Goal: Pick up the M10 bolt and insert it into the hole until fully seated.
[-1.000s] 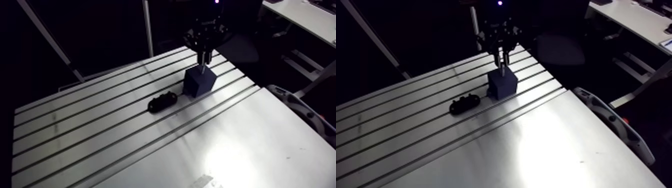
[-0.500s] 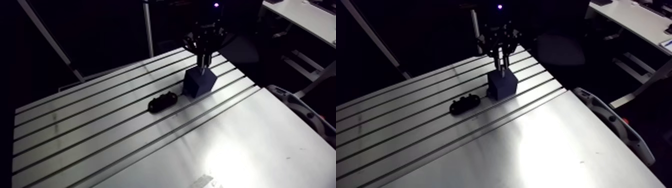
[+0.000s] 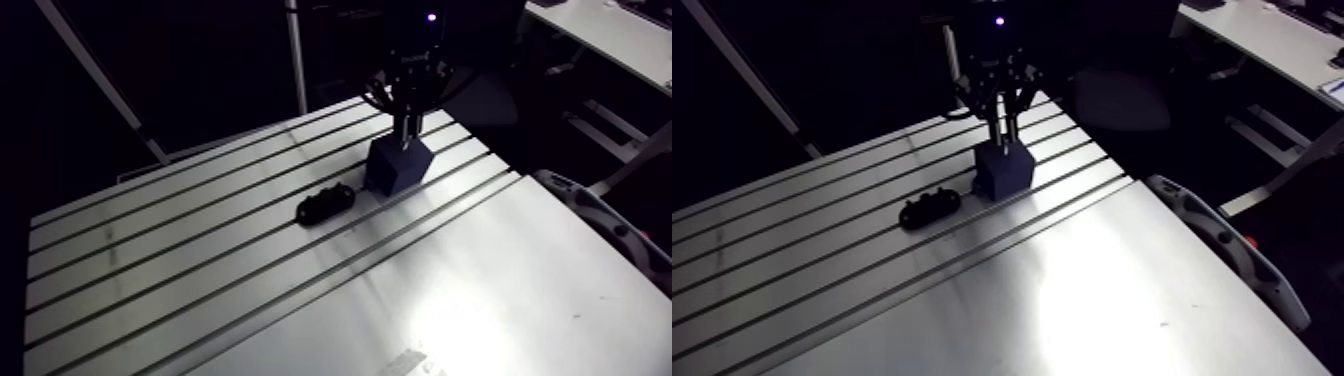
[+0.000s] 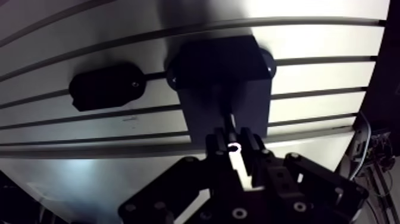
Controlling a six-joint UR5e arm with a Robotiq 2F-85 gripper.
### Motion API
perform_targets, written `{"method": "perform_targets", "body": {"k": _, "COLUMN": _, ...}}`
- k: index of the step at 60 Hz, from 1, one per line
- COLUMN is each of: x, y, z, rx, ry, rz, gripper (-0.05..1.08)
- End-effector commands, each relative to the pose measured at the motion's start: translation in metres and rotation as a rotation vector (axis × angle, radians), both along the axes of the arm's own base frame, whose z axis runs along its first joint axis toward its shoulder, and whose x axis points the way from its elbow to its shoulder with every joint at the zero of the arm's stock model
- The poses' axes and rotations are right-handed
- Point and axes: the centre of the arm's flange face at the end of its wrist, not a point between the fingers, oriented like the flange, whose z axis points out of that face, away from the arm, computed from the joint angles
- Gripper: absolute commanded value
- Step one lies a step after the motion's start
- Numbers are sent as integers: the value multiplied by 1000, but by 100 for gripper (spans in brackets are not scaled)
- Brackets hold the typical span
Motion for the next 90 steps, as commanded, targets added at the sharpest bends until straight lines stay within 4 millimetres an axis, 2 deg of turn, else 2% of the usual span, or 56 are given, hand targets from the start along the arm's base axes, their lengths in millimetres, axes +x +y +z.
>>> {"method": "perform_targets", "body": {"k": 1, "x": 0, "y": 0, "z": 0, "rx": 2, "ry": 5, "rz": 1, "gripper": 69}}
{"method": "perform_targets", "body": {"k": 2, "x": 0, "y": -1, "z": -1, "rx": 0, "ry": 2, "rz": 4, "gripper": 52}}
{"method": "perform_targets", "body": {"k": 3, "x": 0, "y": -1, "z": -1, "rx": 0, "ry": 2, "rz": 4, "gripper": 52}}
{"method": "perform_targets", "body": {"k": 5, "x": 1, "y": -2, "z": -3, "rx": -2, "ry": -1, "rz": 4, "gripper": 18}}
{"method": "perform_targets", "body": {"k": 6, "x": 1, "y": -2, "z": -3, "rx": -2, "ry": -1, "rz": 4, "gripper": 18}}
{"method": "perform_targets", "body": {"k": 7, "x": 2, "y": -2, "z": -3, "rx": -1, "ry": -2, "rz": 5, "gripper": 4}}
{"method": "perform_targets", "body": {"k": 10, "x": 3, "y": -2, "z": -3, "rx": 1, "ry": 1, "rz": 5, "gripper": 1}}
{"method": "perform_targets", "body": {"k": 22, "x": 1, "y": 0, "z": 3, "rx": 16, "ry": 33, "rz": 2, "gripper": 1}}
{"method": "perform_targets", "body": {"k": 29, "x": -3, "y": 4, "z": 15, "rx": 28, "ry": 56, "rz": -2, "gripper": 1}}
{"method": "perform_targets", "body": {"k": 32, "x": -5, "y": 5, "z": 30, "rx": 37, "ry": 83, "rz": -1, "gripper": 1}}
{"method": "perform_targets", "body": {"k": 37, "x": -5, "y": 5, "z": 45, "rx": 47, "ry": 105, "rz": 3, "gripper": 1}}
{"method": "perform_targets", "body": {"k": 39, "x": -5, "y": 4, "z": 65, "rx": 63, "ry": 136, "rz": 6, "gripper": 1}}
{"method": "perform_targets", "body": {"k": 42, "x": -4, "y": 2, "z": 74, "rx": 69, "ry": 151, "rz": 7, "gripper": 1}}
{"method": "perform_targets", "body": {"k": 45, "x": -1, "y": -3, "z": 96, "rx": 84, "ry": 184, "rz": 11, "gripper": 1}}
{"method": "perform_targets", "body": {"k": 46, "x": -1, "y": -3, "z": 96, "rx": 84, "ry": 184, "rz": 11, "gripper": 1}}
{"method": "perform_targets", "body": {"k": 47, "x": 1, "y": -5, "z": 108, "rx": 93, "ry": 202, "rz": 12, "gripper": 1}}
{"method": "perform_targets", "body": {"k": 48, "x": 1, "y": -5, "z": 108, "rx": 93, "ry": 202, "rz": 12, "gripper": 1}}
{"method": "perform_targets", "body": {"k": 49, "x": 4, "y": -8, "z": 118, "rx": 97, "ry": 218, "rz": 13, "gripper": 1}}
{"method": "perform_targets", "body": {"k": 52, "x": 6, "y": -12, "z": 128, "rx": 101, "ry": 234, "rz": 13, "gripper": 1}}
{"method": "perform_targets", "body": {"k": 56, "x": 11, "y": -28, "z": 150, "rx": 95, "ry": 272, "rz": 21, "gripper": 1}}
{"method": "perform_targets", "body": {"k": 63, "x": 18, "y": -47, "z": 166, "rx": 95, "ry": 296, "rz": 35, "gripper": 1}}
{"method": "perform_targets", "body": {"k": 64, "x": 20, "y": -57, "z": 170, "rx": 94, "ry": 298, "rz": 47, "gripper": 1}}
{"method": "perform_targets", "body": {"k": 67, "x": 22, "y": -66, "z": 175, "rx": 94, "ry": 301, "rz": 58, "gripper": 1}}
{"method": "perform_targets", "body": {"k": 70, "x": 30, "y": -92, "z": 190, "rx": 91, "ry": 311, "rz": 87, "gripper": 1}}
{"method": "perform_targets", "body": {"k": 75, "x": 37, "y": -107, "z": 203, "rx": 92, "ry": 322, "rz": 97, "gripper": 1}}
{"method": "perform_targets", "body": {"k": 76, "x": 39, "y": -115, "z": 208, "rx": 91, "ry": 328, "rz": 102, "gripper": 1}}
{"method": "perform_targets", "body": {"k": 81, "x": 42, "y": -133, "z": 216, "rx": 91, "ry": 334, "rz": 118, "gripper": 1}}
{"method": "perform_targets", "body": {"k": 83, "x": 43, "y": -153, "z": 222, "rx": 89, "ry": 329, "rz": 134, "gripper": 1}}
{"method": "perform_targets", "body": {"k": 85, "x": 43, "y": -153, "z": 222, "rx": 89, "ry": 329, "rz": 134, "gripper": 1}}
{"method": "perform_targets", "body": {"k": 88, "x": 42, "y": -174, "z": 226, "rx": 86, "ry": 324, "rz": 141, "gripper": 1}}
{"method": "perform_targets", "body": {"k": 89, "x": 42, "y": -174, "z": 226, "rx": 86, "ry": 324, "rz": 141, "gripper": 1}}
{"method": "perform_targets", "body": {"k": 90, "x": 41, "y": -185, "z": 229, "rx": 89, "ry": 327, "rz": 145, "gripper": 1}}
